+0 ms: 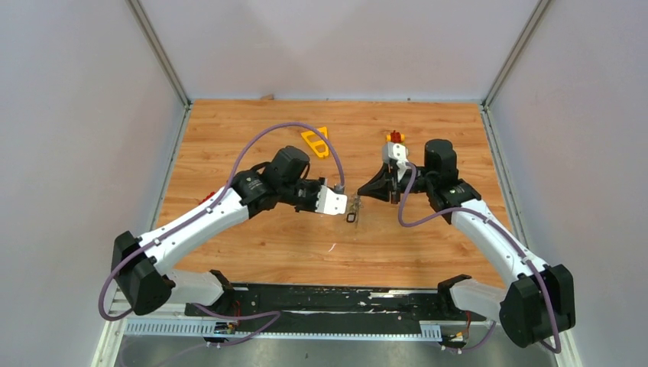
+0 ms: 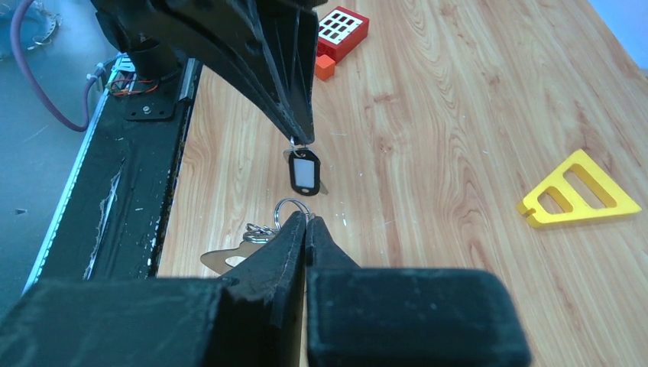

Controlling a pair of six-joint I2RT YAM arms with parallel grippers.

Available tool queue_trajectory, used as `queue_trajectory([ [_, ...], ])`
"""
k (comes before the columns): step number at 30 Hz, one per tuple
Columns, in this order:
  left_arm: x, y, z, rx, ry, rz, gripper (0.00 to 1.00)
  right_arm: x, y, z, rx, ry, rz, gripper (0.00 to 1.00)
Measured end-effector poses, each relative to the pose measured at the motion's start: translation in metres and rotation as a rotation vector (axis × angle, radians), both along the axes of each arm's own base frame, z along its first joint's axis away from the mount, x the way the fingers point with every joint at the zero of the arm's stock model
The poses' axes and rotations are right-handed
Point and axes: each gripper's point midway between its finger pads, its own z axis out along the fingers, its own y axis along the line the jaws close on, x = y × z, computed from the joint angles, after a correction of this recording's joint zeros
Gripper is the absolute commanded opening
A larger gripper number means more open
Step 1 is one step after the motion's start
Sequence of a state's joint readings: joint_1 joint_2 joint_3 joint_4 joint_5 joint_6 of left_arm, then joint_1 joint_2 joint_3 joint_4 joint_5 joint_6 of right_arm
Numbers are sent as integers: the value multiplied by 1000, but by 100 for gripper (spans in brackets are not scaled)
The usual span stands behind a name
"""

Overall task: Put the keys on the keyring
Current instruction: Place the key at the center of the board.

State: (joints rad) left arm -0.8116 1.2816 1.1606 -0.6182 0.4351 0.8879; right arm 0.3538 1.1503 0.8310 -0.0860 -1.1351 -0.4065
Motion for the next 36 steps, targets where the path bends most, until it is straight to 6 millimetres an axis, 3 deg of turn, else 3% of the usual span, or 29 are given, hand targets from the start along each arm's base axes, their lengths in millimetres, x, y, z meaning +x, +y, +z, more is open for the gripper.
queue_trajectory([
  [6,18,26,-59,206,2,88,0,7,-10,2,6,14,-31,0],
  [11,17,49,-107,370,62,124,0,3,-14,7,10,5,-37,0],
  [15,18,53,-135,451,111,134,3,2,-19,10,12,-2,-47,0],
  [22,16,51,-174,531,208,129,21,0,-34,11,-5,-23,-85,0],
  [26,11,44,-171,497,223,95,40,-2,-41,9,-12,-29,-102,0],
  [29,10,40,-157,437,209,75,57,-3,-43,7,-13,-21,-103,0],
  [31,10,37,-140,379,186,64,60,-6,-43,7,-8,-15,-90,0],
  [36,14,19,-75,143,100,41,62,-16,-39,9,18,4,-23,0],
])
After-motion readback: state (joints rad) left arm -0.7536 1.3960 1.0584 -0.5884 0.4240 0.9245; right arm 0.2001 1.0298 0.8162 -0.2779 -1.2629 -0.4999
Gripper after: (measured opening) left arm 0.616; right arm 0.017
